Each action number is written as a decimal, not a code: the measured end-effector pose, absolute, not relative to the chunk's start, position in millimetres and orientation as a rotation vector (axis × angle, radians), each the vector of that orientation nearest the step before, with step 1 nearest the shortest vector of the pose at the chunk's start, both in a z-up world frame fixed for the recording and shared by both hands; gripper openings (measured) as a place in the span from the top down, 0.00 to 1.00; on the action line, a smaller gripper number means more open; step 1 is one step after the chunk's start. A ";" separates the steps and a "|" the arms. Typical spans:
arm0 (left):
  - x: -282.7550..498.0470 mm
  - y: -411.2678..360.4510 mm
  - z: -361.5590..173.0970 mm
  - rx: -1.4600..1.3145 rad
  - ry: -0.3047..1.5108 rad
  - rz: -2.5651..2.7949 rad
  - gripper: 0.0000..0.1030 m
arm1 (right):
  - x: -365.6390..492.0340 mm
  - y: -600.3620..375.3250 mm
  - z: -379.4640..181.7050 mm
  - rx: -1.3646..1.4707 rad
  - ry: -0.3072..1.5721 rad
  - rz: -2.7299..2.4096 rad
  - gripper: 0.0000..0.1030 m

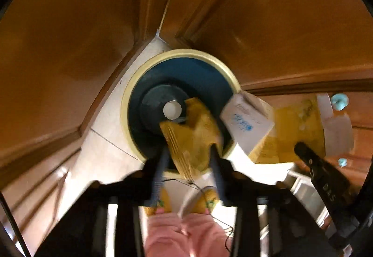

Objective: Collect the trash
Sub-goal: 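Lower both held items over the floor bin and open both tools, then raise both tools back toward the counter, then grasp the loofah with left tool while right tool grasps the strawberry milk carton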

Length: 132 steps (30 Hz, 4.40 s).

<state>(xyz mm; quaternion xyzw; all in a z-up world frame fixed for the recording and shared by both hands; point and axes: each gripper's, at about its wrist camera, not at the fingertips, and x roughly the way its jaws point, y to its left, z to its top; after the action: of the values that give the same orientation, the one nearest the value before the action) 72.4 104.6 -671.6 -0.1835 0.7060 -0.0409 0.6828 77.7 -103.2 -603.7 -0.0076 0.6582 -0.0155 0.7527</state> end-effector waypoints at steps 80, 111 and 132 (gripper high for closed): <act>155.3 -16.8 -10.6 -0.191 0.759 -0.371 0.14 | 77.2 -294.5 38.8 0.008 0.688 -0.123 0.26; 432.3 -36.4 -200.7 -0.399 1.225 0.037 0.14 | 473.1 -314.8 -187.4 0.128 1.151 0.060 0.26; 416.0 -45.6 -205.6 -0.402 1.214 -0.005 0.65 | 441.4 -294.9 -182.1 0.215 1.128 0.108 0.39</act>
<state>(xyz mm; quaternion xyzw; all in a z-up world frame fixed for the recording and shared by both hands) 416.0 -45.6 -205.6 -0.1878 0.5665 -0.0022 0.8024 441.4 -294.9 -182.1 0.1015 0.5333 0.0512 0.8383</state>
